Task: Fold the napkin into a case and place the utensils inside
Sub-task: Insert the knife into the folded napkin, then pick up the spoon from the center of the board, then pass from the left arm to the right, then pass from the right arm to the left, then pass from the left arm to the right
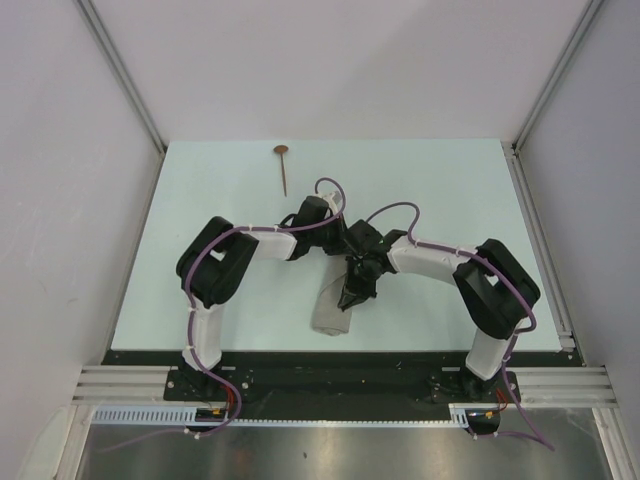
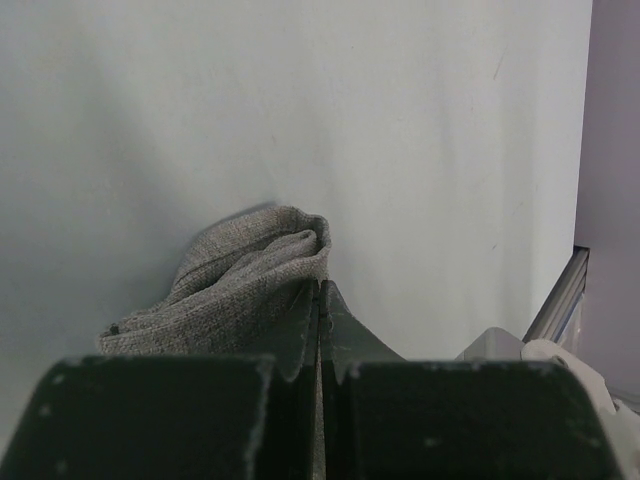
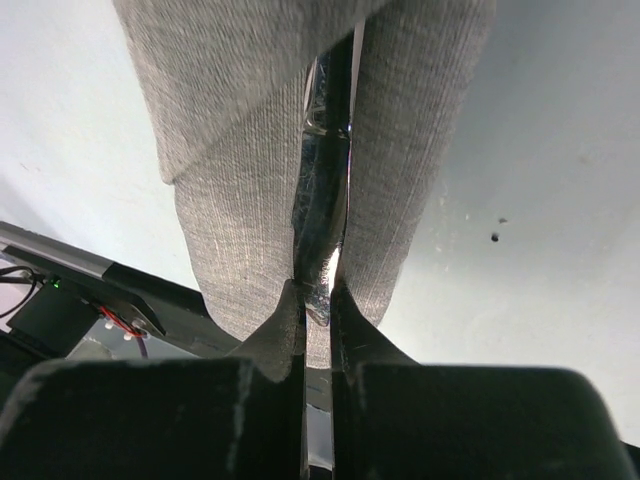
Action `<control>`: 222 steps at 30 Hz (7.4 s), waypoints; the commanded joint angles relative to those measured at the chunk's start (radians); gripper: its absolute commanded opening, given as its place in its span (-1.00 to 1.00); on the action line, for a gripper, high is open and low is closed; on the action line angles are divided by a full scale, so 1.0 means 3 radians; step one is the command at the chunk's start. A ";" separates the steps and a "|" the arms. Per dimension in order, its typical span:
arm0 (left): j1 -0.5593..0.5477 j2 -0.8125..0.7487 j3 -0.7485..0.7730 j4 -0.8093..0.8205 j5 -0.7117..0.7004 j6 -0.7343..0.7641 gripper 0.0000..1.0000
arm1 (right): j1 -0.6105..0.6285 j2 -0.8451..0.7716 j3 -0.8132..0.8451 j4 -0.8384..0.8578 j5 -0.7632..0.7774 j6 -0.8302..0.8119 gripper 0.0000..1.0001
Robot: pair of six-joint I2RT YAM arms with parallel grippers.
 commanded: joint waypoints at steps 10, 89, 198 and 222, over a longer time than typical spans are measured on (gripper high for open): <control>-0.0023 -0.0072 0.0111 -0.0104 0.0175 -0.0111 -0.99 | -0.0046 -0.0148 0.0192 -0.0048 -0.0039 -0.0084 -0.11; 0.1158 0.2295 0.4647 -0.4042 -0.2003 0.1029 -0.63 | -0.1795 -0.2562 -0.0575 0.0060 -0.0315 -0.1536 0.48; 0.1342 -0.3396 -0.1601 -0.1307 0.1515 -0.1031 -0.51 | 0.0946 -0.1207 -0.0989 0.3588 0.1377 -0.6620 -1.00; 0.0755 -0.4004 -0.2205 -0.0187 -0.0294 -0.1425 -1.00 | 0.0256 -0.2138 -0.1152 0.2869 0.1168 -0.0371 0.95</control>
